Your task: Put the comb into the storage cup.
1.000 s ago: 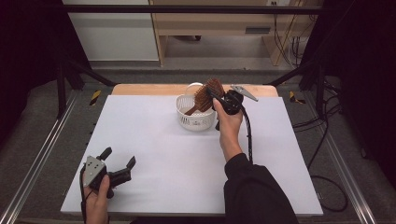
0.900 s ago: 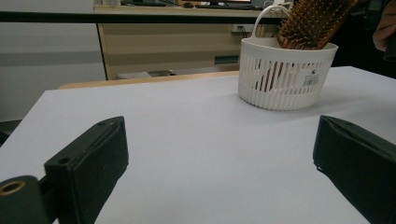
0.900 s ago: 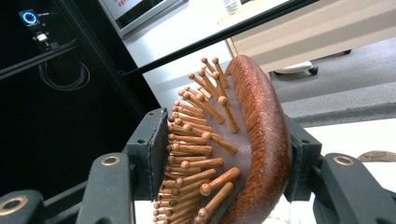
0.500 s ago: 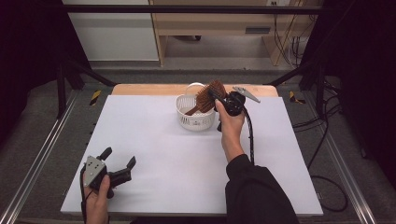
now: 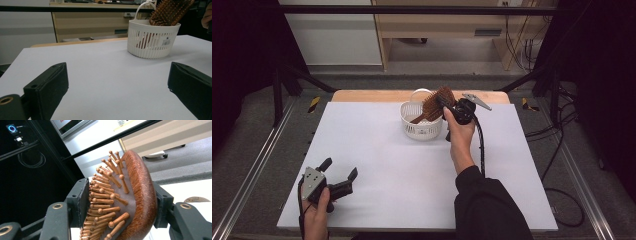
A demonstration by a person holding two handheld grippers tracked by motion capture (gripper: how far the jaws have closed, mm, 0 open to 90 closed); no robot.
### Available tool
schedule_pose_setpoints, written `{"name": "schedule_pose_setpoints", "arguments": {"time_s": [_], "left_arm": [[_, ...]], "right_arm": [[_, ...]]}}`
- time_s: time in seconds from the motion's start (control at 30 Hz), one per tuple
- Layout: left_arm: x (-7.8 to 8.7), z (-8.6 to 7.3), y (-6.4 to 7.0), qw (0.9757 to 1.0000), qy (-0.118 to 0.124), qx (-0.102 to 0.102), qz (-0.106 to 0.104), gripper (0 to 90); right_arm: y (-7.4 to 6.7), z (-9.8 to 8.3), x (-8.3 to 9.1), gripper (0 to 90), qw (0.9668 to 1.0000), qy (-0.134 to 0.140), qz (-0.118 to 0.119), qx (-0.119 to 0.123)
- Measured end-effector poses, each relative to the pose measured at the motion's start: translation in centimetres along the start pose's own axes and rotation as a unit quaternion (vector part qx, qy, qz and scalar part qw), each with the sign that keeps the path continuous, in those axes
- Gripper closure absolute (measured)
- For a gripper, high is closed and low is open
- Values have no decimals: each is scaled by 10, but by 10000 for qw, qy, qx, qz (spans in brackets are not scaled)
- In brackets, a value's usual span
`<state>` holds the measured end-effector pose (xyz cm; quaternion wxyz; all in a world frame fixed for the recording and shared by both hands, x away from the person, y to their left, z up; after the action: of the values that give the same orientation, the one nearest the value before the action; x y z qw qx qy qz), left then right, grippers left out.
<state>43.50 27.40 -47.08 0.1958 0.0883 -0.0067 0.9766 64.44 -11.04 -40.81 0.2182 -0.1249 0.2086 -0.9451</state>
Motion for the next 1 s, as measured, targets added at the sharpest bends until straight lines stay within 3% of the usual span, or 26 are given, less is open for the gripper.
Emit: {"name": "schedule_pose_setpoints", "arguments": {"time_s": [1.0], "left_arm": [[-1, 0, 0, 10000, -6, -13, -17, 32]], "right_arm": [[7, -2, 2, 399, 9999, -48, -91, -7]]}}
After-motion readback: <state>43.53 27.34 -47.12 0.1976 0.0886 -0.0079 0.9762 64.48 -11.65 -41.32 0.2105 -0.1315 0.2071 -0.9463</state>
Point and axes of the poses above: each handheld gripper's, and its own axes: x roughly backward along the jaws, z roughly out of its top, y roughly to its right, the point moved 3 cm from there along -x, roughly forward along the jaws, and after that the axes turned 1 degree about -y, right-handed, at the moved point
